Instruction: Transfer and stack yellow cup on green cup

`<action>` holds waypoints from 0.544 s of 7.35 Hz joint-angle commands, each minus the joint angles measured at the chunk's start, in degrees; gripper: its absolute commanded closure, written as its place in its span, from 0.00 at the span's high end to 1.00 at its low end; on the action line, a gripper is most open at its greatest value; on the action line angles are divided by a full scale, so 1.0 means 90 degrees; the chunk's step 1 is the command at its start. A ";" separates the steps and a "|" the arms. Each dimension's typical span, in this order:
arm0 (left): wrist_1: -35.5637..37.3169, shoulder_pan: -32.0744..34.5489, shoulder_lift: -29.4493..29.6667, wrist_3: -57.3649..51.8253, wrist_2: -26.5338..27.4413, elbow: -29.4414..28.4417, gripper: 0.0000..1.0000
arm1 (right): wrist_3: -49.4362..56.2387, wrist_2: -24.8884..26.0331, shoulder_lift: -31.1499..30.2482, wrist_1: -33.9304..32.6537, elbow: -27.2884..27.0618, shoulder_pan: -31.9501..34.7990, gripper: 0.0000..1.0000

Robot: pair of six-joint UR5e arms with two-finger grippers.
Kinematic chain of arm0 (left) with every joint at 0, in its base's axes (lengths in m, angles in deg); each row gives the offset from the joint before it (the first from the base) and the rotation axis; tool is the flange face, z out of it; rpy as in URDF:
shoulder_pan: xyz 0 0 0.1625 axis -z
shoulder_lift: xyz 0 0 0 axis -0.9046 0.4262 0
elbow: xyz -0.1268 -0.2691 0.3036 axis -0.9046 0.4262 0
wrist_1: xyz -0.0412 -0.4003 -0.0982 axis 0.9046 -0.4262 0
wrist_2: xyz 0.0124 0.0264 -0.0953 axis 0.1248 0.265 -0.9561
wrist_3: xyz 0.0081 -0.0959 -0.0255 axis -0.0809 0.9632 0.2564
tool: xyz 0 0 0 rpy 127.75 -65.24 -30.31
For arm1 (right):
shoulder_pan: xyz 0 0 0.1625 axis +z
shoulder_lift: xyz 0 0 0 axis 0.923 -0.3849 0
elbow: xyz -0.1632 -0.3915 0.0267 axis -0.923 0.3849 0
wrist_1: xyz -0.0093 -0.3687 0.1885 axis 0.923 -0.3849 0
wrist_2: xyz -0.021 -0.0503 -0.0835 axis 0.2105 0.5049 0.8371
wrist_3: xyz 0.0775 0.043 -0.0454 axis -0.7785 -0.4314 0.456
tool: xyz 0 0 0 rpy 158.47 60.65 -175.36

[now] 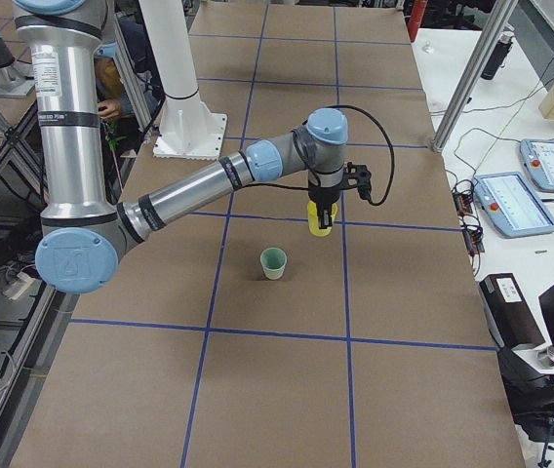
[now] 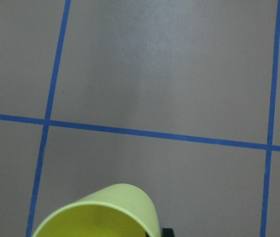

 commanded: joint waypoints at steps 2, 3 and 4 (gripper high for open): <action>-0.0250 -0.0005 0.0050 0.0011 0.0000 0.0058 1.00 | -0.0137 -0.0390 -0.1510 0.1011 -0.0353 -0.0144 0.00; -0.0250 -0.0005 0.0050 0.0001 0.0000 0.0068 1.00 | -0.0525 -0.0536 -0.1901 0.1713 -0.0343 -0.0212 0.00; -0.0260 -0.0005 0.0050 0.0001 0.0000 0.0068 1.00 | -0.1119 -0.0538 -0.2108 0.2416 -0.0266 -0.0493 0.00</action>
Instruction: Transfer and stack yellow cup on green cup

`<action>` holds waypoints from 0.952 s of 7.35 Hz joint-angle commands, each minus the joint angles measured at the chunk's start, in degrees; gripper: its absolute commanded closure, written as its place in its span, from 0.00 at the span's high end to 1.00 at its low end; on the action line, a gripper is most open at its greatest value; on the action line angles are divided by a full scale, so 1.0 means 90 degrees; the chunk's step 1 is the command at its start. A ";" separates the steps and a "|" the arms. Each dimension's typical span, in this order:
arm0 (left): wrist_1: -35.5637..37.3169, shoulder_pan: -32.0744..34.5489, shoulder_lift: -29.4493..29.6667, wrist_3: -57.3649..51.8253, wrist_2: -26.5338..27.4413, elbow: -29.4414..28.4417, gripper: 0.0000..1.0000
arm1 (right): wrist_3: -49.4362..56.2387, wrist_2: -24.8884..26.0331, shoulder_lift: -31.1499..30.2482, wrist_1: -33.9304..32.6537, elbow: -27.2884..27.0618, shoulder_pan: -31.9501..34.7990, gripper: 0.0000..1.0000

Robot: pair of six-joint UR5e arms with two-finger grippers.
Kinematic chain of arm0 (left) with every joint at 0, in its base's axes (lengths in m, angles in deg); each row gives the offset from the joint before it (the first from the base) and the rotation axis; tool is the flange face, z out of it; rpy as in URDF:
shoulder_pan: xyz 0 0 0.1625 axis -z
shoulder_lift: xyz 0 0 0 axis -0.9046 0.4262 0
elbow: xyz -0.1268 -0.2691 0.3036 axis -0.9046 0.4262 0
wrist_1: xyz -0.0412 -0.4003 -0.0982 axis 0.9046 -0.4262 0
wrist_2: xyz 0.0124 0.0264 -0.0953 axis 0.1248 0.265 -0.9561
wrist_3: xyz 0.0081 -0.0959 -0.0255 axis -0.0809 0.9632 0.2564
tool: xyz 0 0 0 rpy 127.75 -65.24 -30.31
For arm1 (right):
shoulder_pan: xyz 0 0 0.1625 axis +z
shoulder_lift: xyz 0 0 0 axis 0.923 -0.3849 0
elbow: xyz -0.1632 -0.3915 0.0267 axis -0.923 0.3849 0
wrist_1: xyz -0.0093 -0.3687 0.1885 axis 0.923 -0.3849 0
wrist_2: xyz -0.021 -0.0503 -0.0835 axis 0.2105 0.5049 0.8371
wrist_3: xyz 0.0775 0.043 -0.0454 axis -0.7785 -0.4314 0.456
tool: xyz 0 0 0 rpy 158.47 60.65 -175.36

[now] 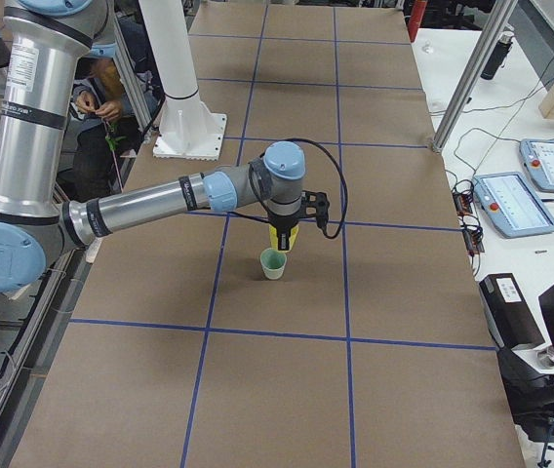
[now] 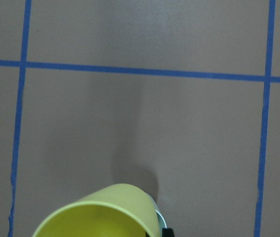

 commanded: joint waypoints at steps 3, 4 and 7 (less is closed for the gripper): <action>-0.0019 -0.0001 -0.0007 -0.0004 0.0000 0.0005 1.00 | -0.1095 -0.0006 -0.0372 0.1839 0.0619 -0.0662 0.00; -0.0009 -0.0001 -0.0007 -0.0004 0.0000 0.0005 1.00 | -0.1095 0.0023 -0.0323 0.1889 0.0775 -0.0662 0.00; -0.0019 -0.0001 -0.0007 -0.0004 0.0000 0.0005 1.00 | -0.1086 0.0033 -0.0323 0.1880 0.0796 -0.0691 0.00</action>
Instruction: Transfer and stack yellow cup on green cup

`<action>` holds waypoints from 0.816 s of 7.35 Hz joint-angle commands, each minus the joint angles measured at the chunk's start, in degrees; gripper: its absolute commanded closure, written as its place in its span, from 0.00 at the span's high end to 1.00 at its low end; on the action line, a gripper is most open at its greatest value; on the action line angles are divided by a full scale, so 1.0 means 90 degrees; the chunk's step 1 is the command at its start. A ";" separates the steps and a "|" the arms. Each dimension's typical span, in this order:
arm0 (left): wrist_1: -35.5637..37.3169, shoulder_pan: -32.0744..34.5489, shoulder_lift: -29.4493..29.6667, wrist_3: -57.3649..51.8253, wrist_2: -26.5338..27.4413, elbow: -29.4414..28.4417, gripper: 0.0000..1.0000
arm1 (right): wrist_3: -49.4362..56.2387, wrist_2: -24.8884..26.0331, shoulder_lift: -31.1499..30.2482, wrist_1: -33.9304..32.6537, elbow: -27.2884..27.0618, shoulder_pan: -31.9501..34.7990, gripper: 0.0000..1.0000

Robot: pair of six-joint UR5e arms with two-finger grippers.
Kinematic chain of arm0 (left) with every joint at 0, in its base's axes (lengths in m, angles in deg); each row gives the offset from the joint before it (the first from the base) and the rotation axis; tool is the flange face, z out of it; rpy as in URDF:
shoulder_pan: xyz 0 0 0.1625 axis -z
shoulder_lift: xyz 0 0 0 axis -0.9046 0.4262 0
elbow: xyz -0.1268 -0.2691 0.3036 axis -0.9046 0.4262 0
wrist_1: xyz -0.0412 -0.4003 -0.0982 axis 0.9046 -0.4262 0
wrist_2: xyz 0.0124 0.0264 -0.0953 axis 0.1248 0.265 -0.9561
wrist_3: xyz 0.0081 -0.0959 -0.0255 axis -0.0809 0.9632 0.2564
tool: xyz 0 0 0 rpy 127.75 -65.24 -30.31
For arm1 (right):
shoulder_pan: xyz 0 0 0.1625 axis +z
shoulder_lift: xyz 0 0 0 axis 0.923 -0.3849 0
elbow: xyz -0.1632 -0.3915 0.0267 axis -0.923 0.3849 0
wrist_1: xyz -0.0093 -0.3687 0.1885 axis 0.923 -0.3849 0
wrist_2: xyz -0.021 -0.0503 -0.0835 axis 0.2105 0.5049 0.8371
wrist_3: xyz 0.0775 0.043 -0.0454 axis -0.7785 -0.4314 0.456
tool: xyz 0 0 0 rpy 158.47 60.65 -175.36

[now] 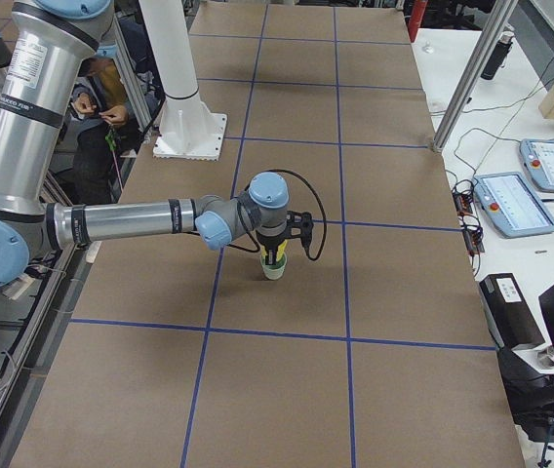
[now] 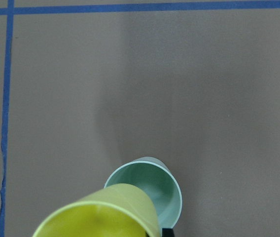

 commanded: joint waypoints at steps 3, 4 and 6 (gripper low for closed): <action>-0.0001 0.0000 -0.0010 -0.0010 0.0000 0.0000 1.00 | 0.0010 0.0013 0.0011 0.0011 0.0027 -0.0030 0.00; -0.0001 0.0000 -0.0010 0.0000 0.0000 0.0010 1.00 | 0.0019 0.0013 0.0011 0.0001 0.0036 -0.0030 0.08; -0.0001 0.0000 -0.0010 -0.0010 0.0000 0.0010 1.00 | 0.0010 0.0013 0.0089 0.0001 0.0046 -0.0030 0.99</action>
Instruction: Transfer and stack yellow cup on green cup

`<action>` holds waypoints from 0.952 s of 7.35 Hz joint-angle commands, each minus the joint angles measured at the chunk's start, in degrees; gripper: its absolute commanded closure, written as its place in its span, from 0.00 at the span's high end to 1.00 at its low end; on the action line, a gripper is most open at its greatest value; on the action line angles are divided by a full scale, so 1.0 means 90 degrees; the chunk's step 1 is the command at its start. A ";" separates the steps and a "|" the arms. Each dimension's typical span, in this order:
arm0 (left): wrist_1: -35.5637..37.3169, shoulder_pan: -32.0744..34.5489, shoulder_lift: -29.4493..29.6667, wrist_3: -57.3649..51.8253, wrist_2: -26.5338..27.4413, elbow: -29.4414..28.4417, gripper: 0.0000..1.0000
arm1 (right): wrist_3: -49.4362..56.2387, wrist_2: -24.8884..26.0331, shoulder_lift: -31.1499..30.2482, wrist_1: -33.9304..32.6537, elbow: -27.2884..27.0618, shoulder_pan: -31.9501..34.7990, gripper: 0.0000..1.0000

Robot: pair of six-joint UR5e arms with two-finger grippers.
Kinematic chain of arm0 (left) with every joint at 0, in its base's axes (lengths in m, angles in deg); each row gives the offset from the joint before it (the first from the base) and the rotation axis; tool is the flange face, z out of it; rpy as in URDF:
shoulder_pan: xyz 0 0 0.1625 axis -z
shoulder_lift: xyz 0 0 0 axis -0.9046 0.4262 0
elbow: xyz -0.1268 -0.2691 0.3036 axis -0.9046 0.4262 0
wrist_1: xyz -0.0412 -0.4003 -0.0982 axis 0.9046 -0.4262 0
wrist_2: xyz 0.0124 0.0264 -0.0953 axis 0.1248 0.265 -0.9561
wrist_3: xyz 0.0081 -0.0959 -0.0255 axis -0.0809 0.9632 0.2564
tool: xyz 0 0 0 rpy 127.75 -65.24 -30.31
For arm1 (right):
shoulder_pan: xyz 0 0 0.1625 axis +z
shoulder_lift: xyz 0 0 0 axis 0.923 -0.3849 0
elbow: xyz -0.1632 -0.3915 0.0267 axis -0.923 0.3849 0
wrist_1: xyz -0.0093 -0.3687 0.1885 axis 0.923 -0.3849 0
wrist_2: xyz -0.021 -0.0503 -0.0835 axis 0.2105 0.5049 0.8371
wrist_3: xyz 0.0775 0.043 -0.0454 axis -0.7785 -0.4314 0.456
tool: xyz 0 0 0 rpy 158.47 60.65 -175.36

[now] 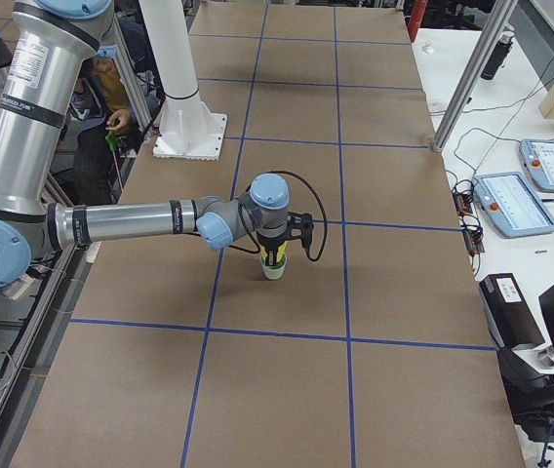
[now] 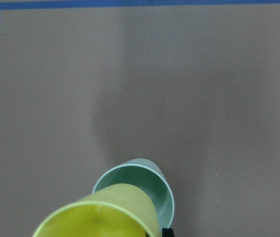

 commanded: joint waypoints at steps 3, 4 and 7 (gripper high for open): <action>0.0000 0.0000 -0.0020 0.0007 0.0000 -0.0005 1.00 | 0.0037 0.0000 0.0089 0.0009 0.0025 0.0009 1.00; 0.0000 0.0000 -0.0020 -0.0003 0.0000 -0.0005 1.00 | 0.0066 0.0000 0.0099 -0.0001 0.0045 0.0019 1.00; 0.0000 0.0000 -0.0040 -0.0003 0.0000 -0.0005 1.00 | 0.1700 0.0049 0.0089 -0.0079 0.0852 0.0894 1.00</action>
